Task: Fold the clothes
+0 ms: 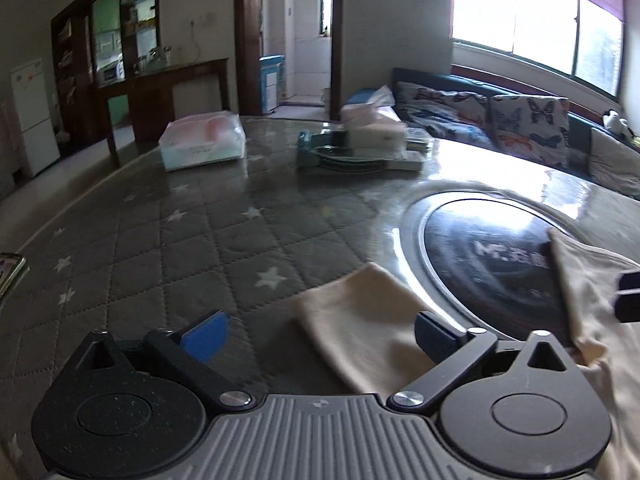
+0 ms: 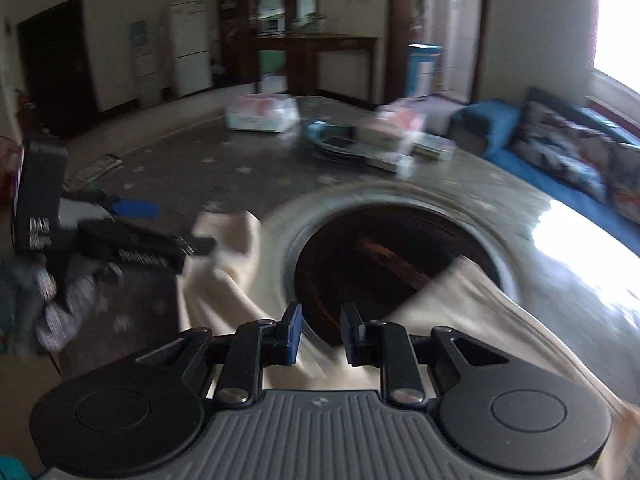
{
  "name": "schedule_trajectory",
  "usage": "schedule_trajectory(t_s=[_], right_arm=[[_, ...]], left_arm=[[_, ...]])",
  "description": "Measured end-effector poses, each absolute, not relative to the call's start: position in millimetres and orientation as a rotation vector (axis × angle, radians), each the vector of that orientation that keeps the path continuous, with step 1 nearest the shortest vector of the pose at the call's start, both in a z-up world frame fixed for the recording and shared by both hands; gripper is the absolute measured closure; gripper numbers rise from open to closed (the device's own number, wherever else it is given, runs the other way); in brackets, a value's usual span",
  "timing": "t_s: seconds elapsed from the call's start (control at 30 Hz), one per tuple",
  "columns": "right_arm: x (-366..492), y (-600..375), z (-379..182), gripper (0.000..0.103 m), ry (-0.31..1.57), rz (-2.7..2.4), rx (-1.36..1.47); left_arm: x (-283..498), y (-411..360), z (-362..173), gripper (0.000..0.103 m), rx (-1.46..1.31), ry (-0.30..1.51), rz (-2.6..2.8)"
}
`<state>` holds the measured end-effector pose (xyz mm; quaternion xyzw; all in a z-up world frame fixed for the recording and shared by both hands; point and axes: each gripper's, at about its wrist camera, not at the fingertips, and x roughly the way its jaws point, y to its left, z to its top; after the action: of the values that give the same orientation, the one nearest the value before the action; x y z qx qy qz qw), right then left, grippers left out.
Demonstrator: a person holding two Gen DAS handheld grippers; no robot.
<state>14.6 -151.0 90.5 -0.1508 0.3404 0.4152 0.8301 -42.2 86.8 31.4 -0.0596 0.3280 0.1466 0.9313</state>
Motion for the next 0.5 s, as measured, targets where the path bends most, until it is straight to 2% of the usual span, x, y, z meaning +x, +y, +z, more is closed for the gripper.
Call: schedule_trajectory(t_s=[0.17,0.23,0.37,0.43,0.5], right_arm=[[44.6,-93.8,76.3,0.083,0.776,0.966,-0.309],[53.5,-76.3,67.8,0.083,0.805,0.989,-0.302],[64.2,-51.3,53.6,0.083,0.841,1.016,-0.296],[66.4,-42.6,48.0,0.083,0.855,1.028,-0.299],[67.3,-34.8,42.6,0.083,0.864,1.03,-0.311]], left_arm=[[-29.9,99.5,25.3,0.028,-0.159,0.692,0.286],[-28.0,102.9,22.3,0.042,-0.169,0.704,0.278],[-32.8,105.4,20.1,0.056,-0.154,0.684,0.27],[-34.6,108.3,20.0,0.074,-0.161,0.675,0.258],[-36.2,110.8,20.5,0.083,-0.173,0.671,0.25]])
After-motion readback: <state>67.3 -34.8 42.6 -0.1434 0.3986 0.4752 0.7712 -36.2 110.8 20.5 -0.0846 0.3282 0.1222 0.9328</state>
